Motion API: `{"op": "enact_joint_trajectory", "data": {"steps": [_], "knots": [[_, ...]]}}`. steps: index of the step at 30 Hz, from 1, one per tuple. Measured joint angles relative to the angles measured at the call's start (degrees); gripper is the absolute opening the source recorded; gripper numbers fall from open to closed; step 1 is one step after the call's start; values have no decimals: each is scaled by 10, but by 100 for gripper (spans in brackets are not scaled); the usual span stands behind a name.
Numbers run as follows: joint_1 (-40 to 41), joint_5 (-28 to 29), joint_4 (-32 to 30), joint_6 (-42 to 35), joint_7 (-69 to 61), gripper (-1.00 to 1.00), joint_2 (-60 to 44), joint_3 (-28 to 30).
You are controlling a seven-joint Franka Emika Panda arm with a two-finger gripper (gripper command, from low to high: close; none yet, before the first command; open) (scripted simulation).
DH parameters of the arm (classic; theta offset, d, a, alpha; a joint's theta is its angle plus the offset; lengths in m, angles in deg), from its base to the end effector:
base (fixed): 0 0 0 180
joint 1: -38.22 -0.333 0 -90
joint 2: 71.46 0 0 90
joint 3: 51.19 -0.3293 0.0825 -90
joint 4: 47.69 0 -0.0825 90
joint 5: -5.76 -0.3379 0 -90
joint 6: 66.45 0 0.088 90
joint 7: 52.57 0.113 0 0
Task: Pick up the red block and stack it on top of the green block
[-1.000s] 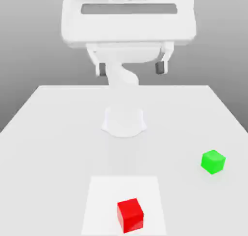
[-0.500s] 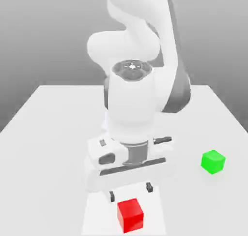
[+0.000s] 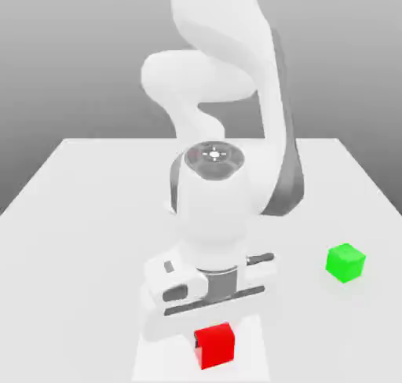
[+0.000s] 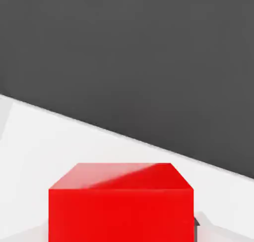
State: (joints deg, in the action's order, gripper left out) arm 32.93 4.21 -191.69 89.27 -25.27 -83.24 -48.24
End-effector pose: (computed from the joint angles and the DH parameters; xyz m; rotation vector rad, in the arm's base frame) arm 0.4494 0.0171 0.2512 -3.0587 0.7149 0.0012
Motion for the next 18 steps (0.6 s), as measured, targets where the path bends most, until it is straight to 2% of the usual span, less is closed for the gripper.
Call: {"op": "enact_joint_trajectory", "data": {"steps": [5,13,16,18], "knots": [[-70,1,-46,-16,35,-100,62,-64],[-247,-19,-127,-27,84,-100,155,-145],[-285,-26,-155,-26,101,-100,183,-177],[-289,-12,-160,2,116,-100,159,-185]]}}
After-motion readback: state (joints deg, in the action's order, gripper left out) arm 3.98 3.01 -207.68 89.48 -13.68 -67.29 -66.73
